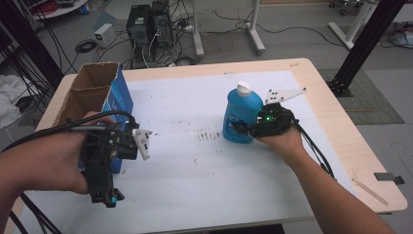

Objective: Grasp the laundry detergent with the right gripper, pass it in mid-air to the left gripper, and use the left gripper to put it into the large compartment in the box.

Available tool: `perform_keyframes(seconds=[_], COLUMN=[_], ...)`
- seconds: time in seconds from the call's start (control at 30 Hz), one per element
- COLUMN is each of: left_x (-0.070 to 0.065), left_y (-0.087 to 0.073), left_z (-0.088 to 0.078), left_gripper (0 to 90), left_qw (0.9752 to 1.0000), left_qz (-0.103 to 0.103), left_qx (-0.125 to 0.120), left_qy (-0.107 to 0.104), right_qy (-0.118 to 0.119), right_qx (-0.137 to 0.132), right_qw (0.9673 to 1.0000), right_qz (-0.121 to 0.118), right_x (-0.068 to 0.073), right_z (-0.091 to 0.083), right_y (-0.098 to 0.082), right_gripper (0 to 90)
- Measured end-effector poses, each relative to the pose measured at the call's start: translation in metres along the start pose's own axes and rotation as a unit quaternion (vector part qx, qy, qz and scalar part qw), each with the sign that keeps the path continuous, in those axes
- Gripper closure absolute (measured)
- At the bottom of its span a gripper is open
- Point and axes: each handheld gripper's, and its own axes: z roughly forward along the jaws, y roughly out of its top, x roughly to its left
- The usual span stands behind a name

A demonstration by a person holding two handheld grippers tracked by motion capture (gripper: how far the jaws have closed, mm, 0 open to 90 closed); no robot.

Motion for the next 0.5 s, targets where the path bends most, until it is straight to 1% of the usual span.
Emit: perform_keyframes(seconds=[0.07,0.17,0.2,0.23,0.4,0.43,0.5], left_x=[0.0005,0.0004,0.0004,0.0003,-0.0005,-0.0003,-0.0003], left_y=[0.0001,-0.0001,-0.0001,-0.0006,-0.002,-0.0027,-0.0029], left_z=[0.0002,0.0003,0.0003,0.0002,-0.0004,-0.0008,-0.001], left_gripper=[1.8,1.7,1.8,1.8,1.7,1.8,1.8], left_qw=[1.0,1.0,1.0,1.0,1.0,1.0,1.0], left_qz=[0.0,0.0,0.0,0.0,-0.002,-0.001,-0.001], left_qx=[0.0,0.0,0.0,0.0,-0.001,0.001,0.0], left_qy=[0.0,-0.001,-0.001,-0.001,0.0,-0.001,0.0], right_qy=[-0.001,-0.012,-0.012,-0.014,-0.022,-0.028,-0.029], right_qx=[0.001,0.002,0.002,0.002,0.0,0.002,0.002], right_qw=[1.0,0.9997,0.9997,0.9995,0.9993,0.999,0.9989], right_qz=[-0.003,-0.022,-0.022,-0.028,-0.031,-0.034,-0.037], right_x=[0.0005,0.0029,0.0029,0.0035,0.0044,0.0062,0.0066], right_z=[-0.0003,-0.0004,-0.0004,-0.0006,-0.0008,-0.0008,-0.0007], right_y=[0.0,0.0013,0.0013,0.0018,0.0024,0.0032,0.0034], right_gripper=[41.2,44.6,44.6,45.5,46.1,46.5,46.6])
